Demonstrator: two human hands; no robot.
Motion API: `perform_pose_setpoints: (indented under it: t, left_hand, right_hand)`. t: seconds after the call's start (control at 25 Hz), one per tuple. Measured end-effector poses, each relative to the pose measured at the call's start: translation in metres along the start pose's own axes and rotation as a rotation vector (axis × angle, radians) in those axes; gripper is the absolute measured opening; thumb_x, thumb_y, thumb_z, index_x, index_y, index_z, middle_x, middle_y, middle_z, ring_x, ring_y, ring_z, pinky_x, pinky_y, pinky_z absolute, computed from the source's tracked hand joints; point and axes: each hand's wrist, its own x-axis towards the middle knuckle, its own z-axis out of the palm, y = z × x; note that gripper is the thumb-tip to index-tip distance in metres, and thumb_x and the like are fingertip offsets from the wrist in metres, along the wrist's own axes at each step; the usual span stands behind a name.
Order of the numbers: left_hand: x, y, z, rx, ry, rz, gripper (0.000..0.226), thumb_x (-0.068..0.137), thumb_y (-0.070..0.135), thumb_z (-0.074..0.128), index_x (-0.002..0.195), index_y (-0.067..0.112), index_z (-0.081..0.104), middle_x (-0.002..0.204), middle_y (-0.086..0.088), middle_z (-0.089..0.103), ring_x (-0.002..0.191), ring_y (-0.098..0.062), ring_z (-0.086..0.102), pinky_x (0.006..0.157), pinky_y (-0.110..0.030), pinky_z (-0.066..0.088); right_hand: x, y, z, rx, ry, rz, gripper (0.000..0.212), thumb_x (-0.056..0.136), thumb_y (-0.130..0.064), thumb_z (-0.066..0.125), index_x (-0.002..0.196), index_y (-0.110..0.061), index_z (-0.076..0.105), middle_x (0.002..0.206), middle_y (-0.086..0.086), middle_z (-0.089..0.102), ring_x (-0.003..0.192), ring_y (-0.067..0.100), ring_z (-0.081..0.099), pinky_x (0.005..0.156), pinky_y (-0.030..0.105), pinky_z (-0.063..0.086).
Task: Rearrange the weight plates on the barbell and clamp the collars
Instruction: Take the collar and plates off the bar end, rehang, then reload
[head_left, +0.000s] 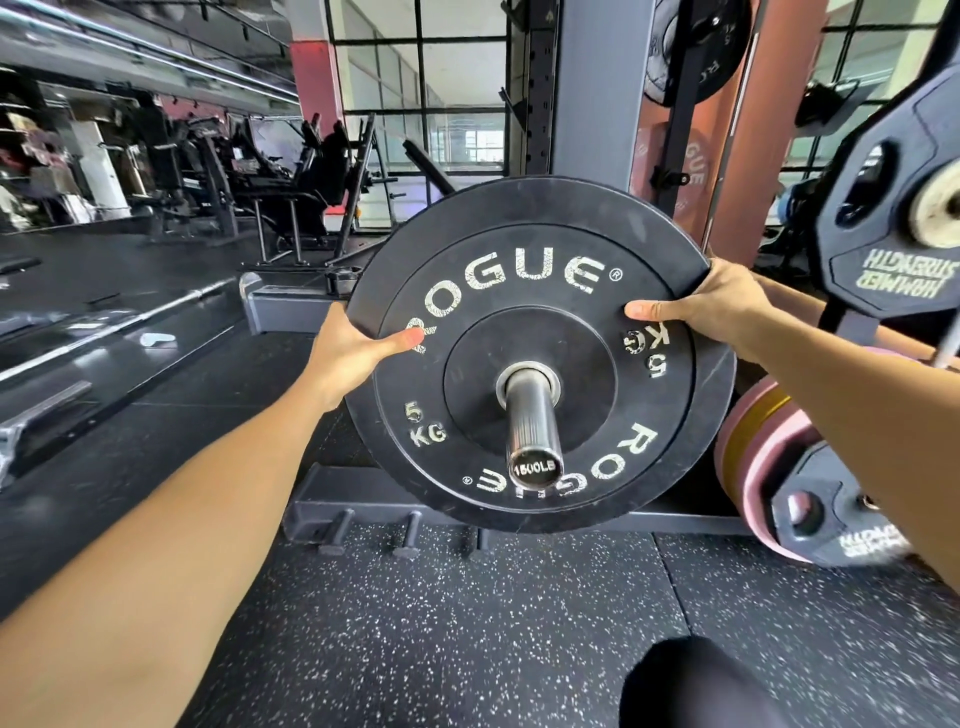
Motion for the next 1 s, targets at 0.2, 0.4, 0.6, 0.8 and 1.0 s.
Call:
perform_pose_setpoints:
  t: [0.2,0.4,0.6,0.8,1.0]
  left_hand:
    - [-0.052,0.008,-0.016,-0.003,0.032,-0.022,0.093,0.034,0.069,0.091,0.108,0.028,0.052,0.106,0.012,0.067,0.101,-0.009,0.063,0.091,-0.038,0.052]
    - [-0.088,0.024,-0.029,-0.049,0.037,-0.045,0.090,0.035,0.061,0.094,0.106,0.025,0.053,0.106,0.009,0.068,0.101,-0.014,0.065,0.092,-0.040,0.052]
    - [-0.119,0.035,-0.036,-0.099,0.073,-0.065,0.077,0.045,0.046,0.098,0.103,0.022,0.053,0.101,0.008,0.069,0.097,-0.014,0.066,0.090,-0.039,0.053]
    - [-0.147,0.043,-0.042,-0.142,0.098,-0.115,0.078,0.051,0.037,0.098,0.110,0.014,0.053,0.106,0.001,0.069,0.099,-0.020,0.066,0.096,-0.047,0.051]
    - [-0.163,0.063,-0.053,-0.172,0.093,-0.109,0.081,0.051,0.032,0.098,0.117,0.013,0.056,0.106,0.001,0.071,0.098,-0.021,0.068,0.088,-0.041,0.056]
  right_hand:
    - [-0.050,-0.009,-0.011,0.020,0.021,-0.045,0.080,0.024,-0.067,0.091,0.095,-0.033,0.076,0.086,-0.016,0.076,0.080,0.006,0.072,0.085,0.032,0.058]
    - [-0.091,-0.015,-0.025,0.050,0.022,-0.008,0.079,0.022,-0.062,0.093,0.091,-0.028,0.077,0.084,-0.013,0.076,0.076,0.008,0.073,0.080,0.032,0.059]
    - [-0.120,-0.022,-0.033,0.066,0.034,-0.003,0.071,0.022,-0.059,0.093,0.083,-0.027,0.075,0.073,-0.020,0.073,0.065,0.001,0.071,0.064,0.020,0.055]
    - [-0.141,-0.030,-0.040,0.060,0.012,0.014,0.067,0.026,-0.054,0.096,0.082,-0.025,0.074,0.075,-0.015,0.075,0.066,0.004,0.072,0.059,0.020,0.055]
    - [-0.155,-0.043,-0.047,0.056,-0.003,0.009,0.065,0.027,-0.053,0.095,0.080,-0.023,0.073,0.066,-0.017,0.072,0.058,0.003,0.070,0.044,0.015,0.051]
